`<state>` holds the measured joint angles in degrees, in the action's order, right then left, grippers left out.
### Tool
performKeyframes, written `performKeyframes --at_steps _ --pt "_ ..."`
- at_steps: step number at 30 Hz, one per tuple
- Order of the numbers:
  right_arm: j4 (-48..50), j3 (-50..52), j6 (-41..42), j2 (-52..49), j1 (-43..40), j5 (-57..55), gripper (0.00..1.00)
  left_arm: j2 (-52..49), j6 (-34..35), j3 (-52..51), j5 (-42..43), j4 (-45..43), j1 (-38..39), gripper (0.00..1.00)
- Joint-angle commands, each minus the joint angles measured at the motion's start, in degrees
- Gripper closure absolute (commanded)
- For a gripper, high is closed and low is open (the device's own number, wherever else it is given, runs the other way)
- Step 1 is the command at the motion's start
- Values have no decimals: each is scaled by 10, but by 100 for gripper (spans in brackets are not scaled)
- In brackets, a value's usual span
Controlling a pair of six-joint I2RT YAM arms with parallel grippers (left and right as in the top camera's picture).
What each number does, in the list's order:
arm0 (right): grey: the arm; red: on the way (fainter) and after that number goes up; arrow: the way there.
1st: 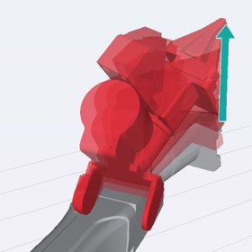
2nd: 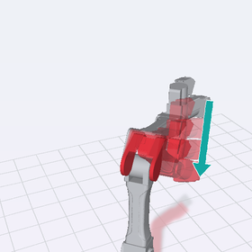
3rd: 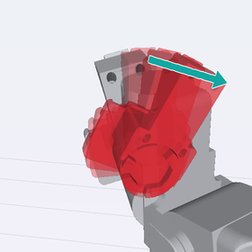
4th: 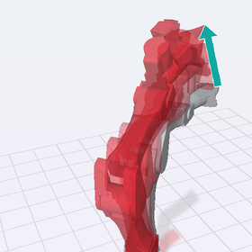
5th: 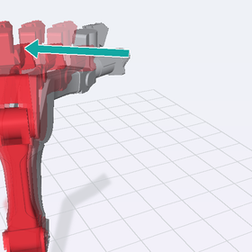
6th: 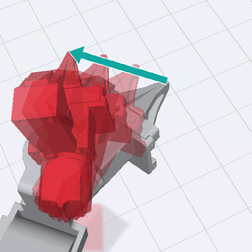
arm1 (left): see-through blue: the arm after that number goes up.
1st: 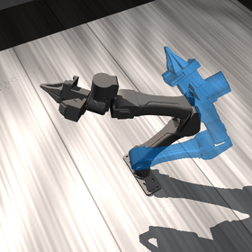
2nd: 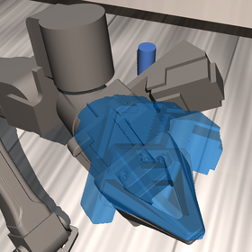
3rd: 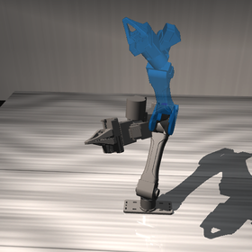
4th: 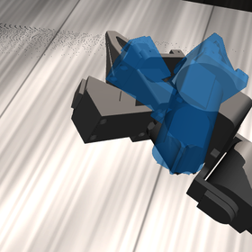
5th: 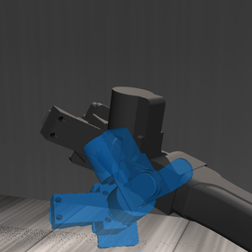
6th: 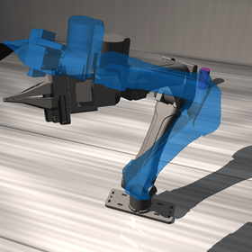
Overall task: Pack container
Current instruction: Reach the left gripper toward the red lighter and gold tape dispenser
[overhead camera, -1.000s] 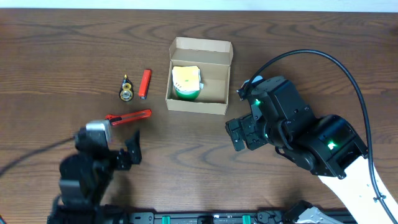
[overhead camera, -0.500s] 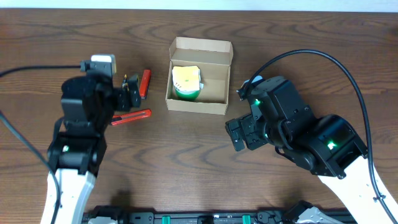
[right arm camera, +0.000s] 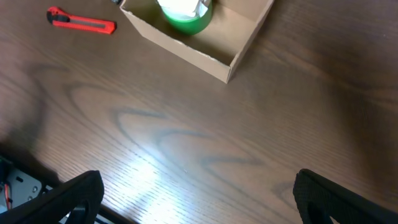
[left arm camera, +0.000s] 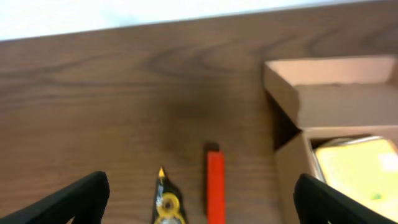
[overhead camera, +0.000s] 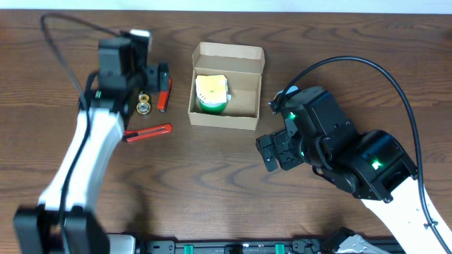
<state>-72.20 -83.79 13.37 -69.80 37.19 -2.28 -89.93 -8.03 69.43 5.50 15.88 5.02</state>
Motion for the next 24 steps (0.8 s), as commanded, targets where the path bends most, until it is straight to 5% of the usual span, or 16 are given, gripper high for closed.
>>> performKeyframes --at_steps 1,21,24 --pt "0 0 -6 0 -4 0 1 -68 -66 67 -11 24 -2 5" --pt "0 0 -6 0 -4 0 1 -256 -85 114 4 68 -3 0" --pt "0 0 -6 0 -4 0 1 -272 -85 114 11 68 -3 7"
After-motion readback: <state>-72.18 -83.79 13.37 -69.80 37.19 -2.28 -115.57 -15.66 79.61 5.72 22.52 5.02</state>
